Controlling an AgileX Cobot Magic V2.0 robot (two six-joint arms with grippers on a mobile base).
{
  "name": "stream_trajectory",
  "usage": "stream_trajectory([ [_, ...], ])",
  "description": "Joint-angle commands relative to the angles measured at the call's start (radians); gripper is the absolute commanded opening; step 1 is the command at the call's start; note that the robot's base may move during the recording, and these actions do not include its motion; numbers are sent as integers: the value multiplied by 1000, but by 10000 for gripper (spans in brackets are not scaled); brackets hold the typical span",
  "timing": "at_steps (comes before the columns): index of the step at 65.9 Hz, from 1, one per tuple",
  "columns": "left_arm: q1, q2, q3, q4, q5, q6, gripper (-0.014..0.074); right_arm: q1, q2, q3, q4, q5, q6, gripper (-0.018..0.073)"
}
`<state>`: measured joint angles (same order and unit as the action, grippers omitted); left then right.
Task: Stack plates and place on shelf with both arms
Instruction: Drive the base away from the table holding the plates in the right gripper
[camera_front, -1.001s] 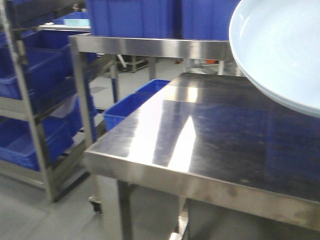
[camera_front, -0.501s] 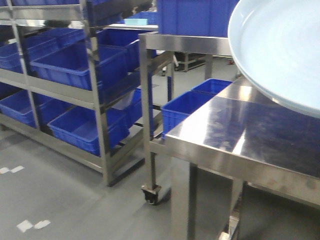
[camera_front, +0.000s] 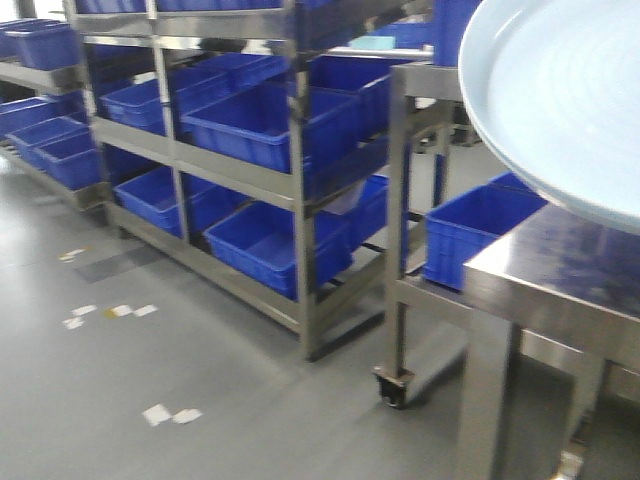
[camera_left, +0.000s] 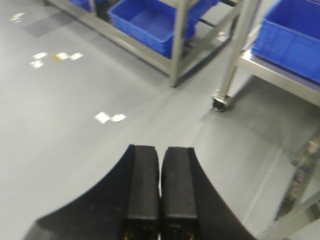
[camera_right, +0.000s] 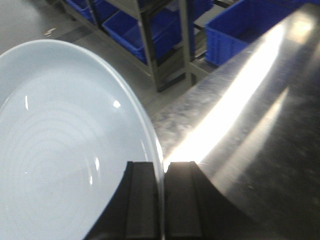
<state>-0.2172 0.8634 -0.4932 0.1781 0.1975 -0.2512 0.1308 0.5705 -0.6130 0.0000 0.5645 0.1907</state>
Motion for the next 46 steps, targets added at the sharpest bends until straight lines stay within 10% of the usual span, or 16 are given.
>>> stream_trajectory([
  [1,-1,-8,-28,2,-83,-9,89,-6,-3,-27,0,-90,-6,48],
  [46,-1,-8,-28,2,-83,-9,89,-6,-3,-27,0,-90,-6,48],
])
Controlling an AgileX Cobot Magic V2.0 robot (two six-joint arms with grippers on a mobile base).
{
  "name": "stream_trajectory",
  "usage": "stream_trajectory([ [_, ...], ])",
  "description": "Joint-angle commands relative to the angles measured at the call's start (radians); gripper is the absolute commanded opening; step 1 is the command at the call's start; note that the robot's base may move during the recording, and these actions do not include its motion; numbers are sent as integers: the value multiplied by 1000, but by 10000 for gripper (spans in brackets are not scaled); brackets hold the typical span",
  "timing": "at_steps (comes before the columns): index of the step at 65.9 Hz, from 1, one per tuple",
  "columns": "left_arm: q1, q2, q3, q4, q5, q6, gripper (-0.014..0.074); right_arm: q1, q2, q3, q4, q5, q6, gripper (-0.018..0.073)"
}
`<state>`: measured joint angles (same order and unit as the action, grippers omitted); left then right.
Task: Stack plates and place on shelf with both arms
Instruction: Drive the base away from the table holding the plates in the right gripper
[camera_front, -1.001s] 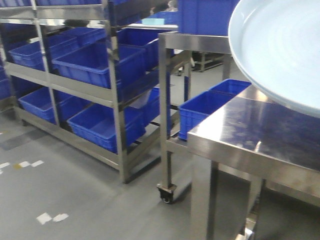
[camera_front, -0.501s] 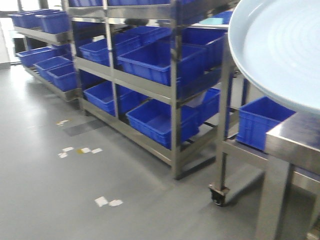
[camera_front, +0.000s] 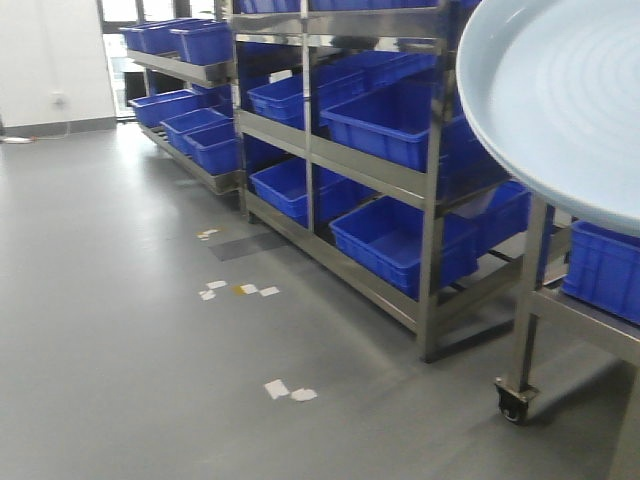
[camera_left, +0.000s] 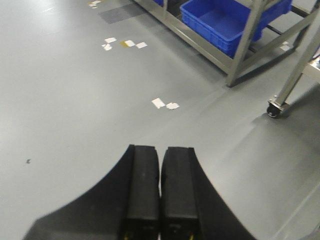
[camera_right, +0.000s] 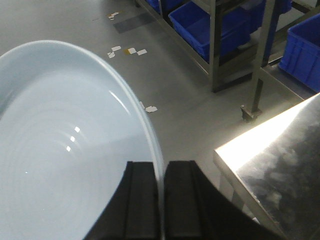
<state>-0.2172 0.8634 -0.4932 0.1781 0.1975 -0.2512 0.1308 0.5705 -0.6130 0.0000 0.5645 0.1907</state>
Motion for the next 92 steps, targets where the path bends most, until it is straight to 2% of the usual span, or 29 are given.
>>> stream_trajectory([
  [1,-1,-8,-28,2,-83,-9,90,-6,-3,-27,0,-90,-6,48],
  [92,-1,-8,-28,2,-83,-9,89,-5,-3,-27,0,-90,-6,48],
])
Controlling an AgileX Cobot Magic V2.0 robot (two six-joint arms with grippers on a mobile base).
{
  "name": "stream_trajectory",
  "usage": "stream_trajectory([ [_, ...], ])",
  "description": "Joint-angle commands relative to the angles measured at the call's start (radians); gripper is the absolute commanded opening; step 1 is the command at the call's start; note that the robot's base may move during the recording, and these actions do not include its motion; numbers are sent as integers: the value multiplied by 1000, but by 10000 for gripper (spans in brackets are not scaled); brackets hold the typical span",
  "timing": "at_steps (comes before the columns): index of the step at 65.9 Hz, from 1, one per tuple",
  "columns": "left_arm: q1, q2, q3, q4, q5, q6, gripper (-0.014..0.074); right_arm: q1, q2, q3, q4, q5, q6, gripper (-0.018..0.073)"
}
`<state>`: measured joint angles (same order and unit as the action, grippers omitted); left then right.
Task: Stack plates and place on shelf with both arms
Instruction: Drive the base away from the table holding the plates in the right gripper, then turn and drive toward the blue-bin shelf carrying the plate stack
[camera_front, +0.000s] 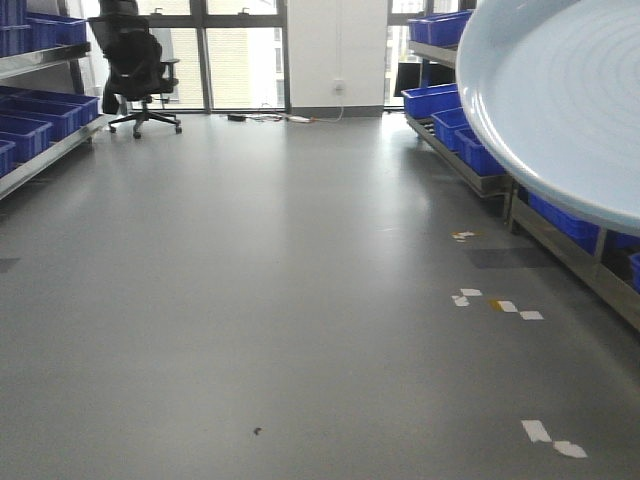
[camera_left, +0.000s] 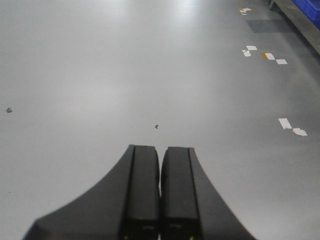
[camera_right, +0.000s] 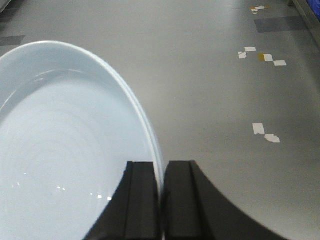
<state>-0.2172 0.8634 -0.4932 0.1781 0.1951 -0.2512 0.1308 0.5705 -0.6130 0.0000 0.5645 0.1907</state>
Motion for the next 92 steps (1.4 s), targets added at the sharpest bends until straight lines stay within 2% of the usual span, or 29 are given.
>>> stream_trajectory([
  [1,-1,-8,-28,2,-80,-9,89,-5,-3,-27,0,-90,-6,48],
  [92,-1,-8,-28,2,-82,-9,89,-5,-3,-27,0,-90,-6,48],
])
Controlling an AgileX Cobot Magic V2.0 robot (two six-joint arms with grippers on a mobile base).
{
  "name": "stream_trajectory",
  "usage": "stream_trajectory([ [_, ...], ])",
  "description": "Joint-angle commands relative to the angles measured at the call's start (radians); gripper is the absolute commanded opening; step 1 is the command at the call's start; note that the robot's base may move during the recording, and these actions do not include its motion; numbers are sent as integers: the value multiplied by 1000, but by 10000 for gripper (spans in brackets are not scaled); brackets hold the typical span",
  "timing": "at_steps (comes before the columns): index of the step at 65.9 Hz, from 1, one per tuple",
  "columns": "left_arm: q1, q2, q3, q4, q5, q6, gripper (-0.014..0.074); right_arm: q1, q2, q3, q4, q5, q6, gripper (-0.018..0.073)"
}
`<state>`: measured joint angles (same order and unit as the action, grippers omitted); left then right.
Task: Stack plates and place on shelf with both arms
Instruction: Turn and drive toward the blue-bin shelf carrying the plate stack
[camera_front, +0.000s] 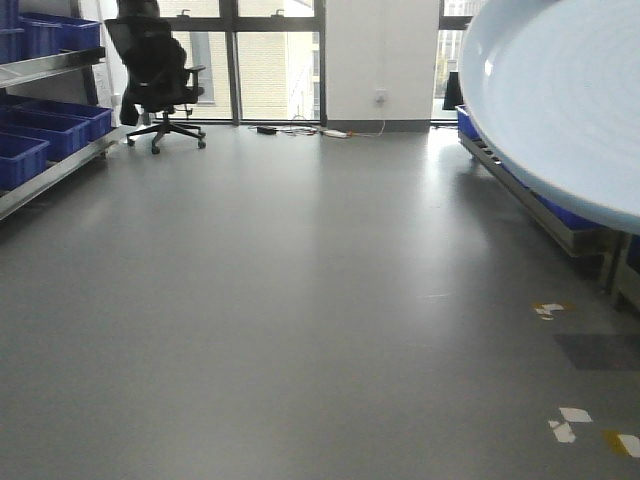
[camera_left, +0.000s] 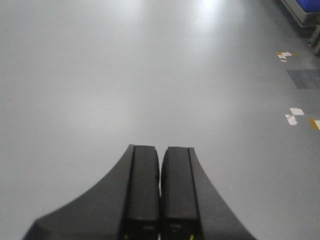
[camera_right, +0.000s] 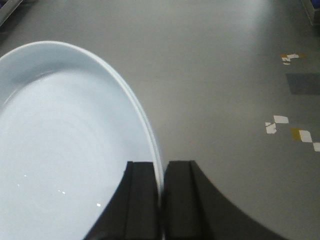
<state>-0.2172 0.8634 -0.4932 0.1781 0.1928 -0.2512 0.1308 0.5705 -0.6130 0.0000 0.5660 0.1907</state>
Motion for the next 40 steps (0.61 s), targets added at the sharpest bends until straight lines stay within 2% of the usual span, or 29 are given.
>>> stream_trajectory([
  [1,-1,-8,-28,2,-80,-9,89,-5,-3,-27,0,-91,-6,48],
  [40,-1,-8,-28,2,-80,-9,89,-5,-3,-27,0,-91,-6,48],
])
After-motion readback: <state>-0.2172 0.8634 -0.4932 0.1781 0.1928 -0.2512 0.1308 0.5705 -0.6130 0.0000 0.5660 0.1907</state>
